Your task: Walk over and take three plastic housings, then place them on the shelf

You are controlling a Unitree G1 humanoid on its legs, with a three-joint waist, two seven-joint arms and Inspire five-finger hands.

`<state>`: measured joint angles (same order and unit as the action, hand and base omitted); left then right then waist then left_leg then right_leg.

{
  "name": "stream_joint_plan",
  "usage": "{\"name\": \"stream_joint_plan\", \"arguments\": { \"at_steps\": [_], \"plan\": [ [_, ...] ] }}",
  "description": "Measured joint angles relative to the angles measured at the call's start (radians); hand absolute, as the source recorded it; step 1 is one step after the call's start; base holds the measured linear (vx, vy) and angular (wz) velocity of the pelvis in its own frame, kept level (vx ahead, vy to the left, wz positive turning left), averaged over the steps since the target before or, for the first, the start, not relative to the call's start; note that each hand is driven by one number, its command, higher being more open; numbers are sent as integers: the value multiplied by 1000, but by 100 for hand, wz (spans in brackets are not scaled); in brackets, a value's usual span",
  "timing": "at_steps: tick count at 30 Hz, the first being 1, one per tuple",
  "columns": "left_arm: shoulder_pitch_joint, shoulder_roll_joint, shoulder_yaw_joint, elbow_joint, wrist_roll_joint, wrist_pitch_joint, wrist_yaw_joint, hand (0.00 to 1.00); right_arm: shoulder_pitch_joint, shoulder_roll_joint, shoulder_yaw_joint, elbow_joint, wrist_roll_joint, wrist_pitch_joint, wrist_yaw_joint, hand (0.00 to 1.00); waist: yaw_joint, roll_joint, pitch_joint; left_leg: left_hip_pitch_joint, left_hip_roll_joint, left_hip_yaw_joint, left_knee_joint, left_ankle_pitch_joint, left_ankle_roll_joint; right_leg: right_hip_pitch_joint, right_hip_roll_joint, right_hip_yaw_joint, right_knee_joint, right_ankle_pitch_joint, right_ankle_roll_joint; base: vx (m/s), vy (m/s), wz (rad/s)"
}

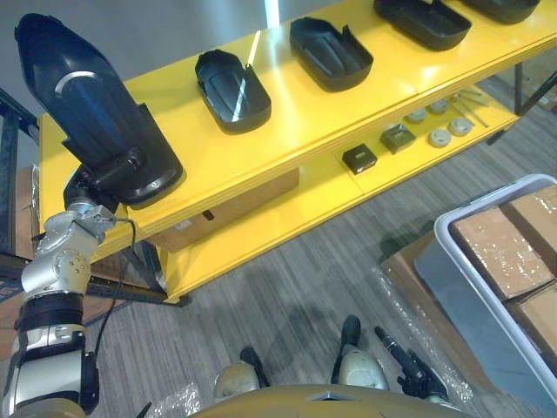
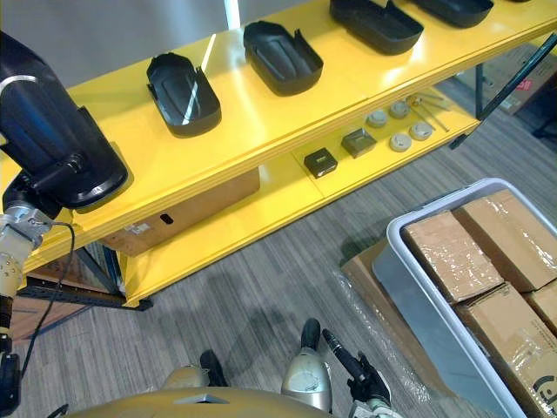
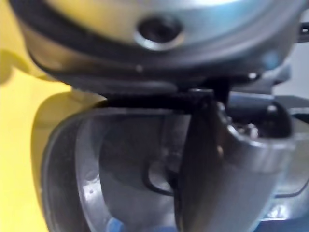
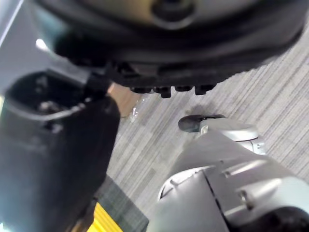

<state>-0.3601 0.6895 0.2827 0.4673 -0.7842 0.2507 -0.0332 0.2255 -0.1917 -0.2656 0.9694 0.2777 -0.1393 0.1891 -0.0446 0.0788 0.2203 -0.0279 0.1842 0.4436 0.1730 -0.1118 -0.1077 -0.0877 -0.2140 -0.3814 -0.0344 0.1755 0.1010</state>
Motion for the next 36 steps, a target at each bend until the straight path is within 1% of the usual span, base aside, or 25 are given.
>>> {"name": "stream_joint_plan", "arguments": {
  "at_steps": [3,5,7,10,11,12,13,14,17,21,25,28,33,34,36],
  "plan": [
    [-17,33,-9,5,0,15,-10,0,-17,-7,0,9,1,2,0,100,14,2,17,-2,-1,-13,-1,7,2,0,-3,-8,14,-11,-2,7,11,12],
    [-28,40,-14,8,0,17,-17,0,-26,-8,0,11,1,2,0,100,16,6,22,-8,-5,-32,-5,15,6,1,-9,-26,26,-24,-1,-2,0,28],
    [-31,64,-38,8,-1,17,-26,0,-49,-9,0,17,0,2,5,100,16,7,29,-17,-7,-45,-9,23,9,-5,-14,-39,45,-35,-3,-18,1,22],
    [-43,68,-39,8,-9,18,-29,0,-75,-13,0,16,0,-1,19,100,20,7,50,-25,-16,-57,-27,39,13,-14,-24,-53,57,-42,-3,-44,5,18],
    [-52,69,-40,8,-34,21,-29,0,-86,-16,1,16,0,-1,24,100,24,6,53,-35,-22,-62,-40,48,16,-30,-29,-56,66,-42,-3,-57,10,16],
    [-60,69,-40,8,-37,25,-29,0,-90,-17,2,15,0,-1,25,100,28,6,60,-34,-24,-63,-42,50,16,-31,-31,-56,70,-42,-3,-56,11,11],
    [-82,69,-41,8,-40,34,-28,0,-94,-21,4,12,0,-1,29,100,38,5,76,-36,-26,-64,-43,52,18,-34,-34,-57,77,-42,-3,-41,6,4],
    [-86,69,-41,8,-42,34,-28,0,-95,-23,6,12,0,-1,29,100,39,4,80,-36,-27,-65,-44,53,19,-35,-36,-58,81,-43,-4,-54,7,5],
    [-111,69,-41,8,-44,40,-28,0,-97,-45,33,11,0,-1,29,100,39,3,98,-39,-36,-77,-57,61,21,-36,-46,-71,88,-47,-4,-40,10,13],
    [-130,69,-41,7,-79,40,-23,0,-110,-43,44,11,1,3,30,100,39,-6,106,-55,-36,-86,-62,71,22,-52,-50,-79,101,-48,-4,-20,-1,10],
    [-152,69,-41,8,-81,42,-22,0,-130,-43,54,5,3,2,29,100,40,-14,117,-53,-36,-88,-72,80,19,-61,-53,-79,123,-60,-7,-6,-4,2],
    [-163,69,-41,8,-86,37,-22,0,-135,-44,66,-2,4,4,28,100,39,-15,130,-53,-36,-85,-72,81,18,-68,-56,-77,137,-66,-9,-5,-3,-1],
    [-204,69,-57,15,-77,35,-21,0,-135,-44,71,-1,5,23,28,100,36,-28,142,-53,-36,-83,-73,81,18,-69,-57,-75,138,-66,-9,-6,-1,0],
    [-223,69,-64,19,-73,36,-21,100,-135,-44,71,0,6,24,28,100,36,-32,146,-54,-36,-83,-73,82,18,-69,-57,-75,138,-66,-9,0,0,0],
    [-240,70,-72,27,-70,33,-20,100,-135,-44,71,-1,23,24,28,100,35,-35,148,-54,-36,-81,-74,82,17,-70,-57,-72,138,-65,-9,-2,1,-2]
  ]
}}
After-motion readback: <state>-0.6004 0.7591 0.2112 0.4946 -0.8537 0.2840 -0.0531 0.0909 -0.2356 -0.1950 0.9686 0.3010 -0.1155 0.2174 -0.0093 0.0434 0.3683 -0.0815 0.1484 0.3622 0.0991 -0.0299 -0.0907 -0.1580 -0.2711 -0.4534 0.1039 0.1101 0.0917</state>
